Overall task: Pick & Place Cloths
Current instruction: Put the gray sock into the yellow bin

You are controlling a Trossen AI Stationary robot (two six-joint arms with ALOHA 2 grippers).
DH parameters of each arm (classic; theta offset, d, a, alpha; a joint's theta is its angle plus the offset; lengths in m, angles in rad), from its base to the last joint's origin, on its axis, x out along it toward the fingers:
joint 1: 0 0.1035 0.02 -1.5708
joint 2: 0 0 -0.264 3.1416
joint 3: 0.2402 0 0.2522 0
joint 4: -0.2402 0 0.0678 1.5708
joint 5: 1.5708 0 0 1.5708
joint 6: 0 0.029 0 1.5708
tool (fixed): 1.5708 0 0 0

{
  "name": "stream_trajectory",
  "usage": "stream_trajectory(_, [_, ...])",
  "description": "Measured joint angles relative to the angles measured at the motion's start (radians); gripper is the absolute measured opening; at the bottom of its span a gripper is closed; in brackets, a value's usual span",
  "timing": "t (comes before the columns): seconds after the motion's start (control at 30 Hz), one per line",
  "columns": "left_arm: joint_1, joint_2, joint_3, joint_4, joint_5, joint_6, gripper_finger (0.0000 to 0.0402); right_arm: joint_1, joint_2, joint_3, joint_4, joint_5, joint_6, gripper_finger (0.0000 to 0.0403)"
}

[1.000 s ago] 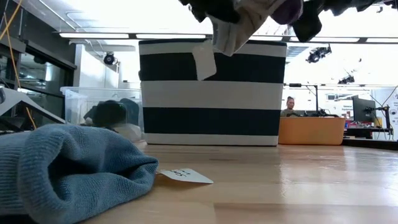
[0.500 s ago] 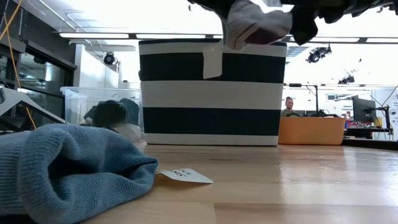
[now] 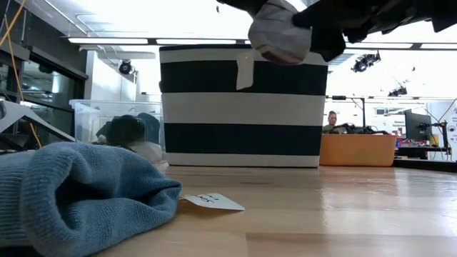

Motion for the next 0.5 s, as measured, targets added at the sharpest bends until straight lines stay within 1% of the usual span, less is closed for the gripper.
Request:
stream_trajectory(0.1, [0.0, 0.0, 0.0, 0.009, 0.0, 0.007, 0.0, 0.0, 0.037, 0.0, 0.06, 0.001, -0.031, 0.0291])
stream_trajectory(0.3, [0.0, 0.0, 0.0, 0.009, 0.0, 0.005, 0.0, 0.0, 0.078, 0.0, 0.188, 0.003, -0.034, 0.0291])
stream_trajectory(0.4, [0.0, 0.0, 0.0, 0.012, 0.0, 0.004, 0.0, -0.004, 0.08, 0.0, 0.191, 0.017, -0.024, 0.0291])
stream_trajectory(0.5, [0.0, 0.0, 0.0, 0.017, 0.0, 0.003, 0.0, -0.007, 0.08, 0.0, 0.185, 0.037, 0.034, 0.0291])
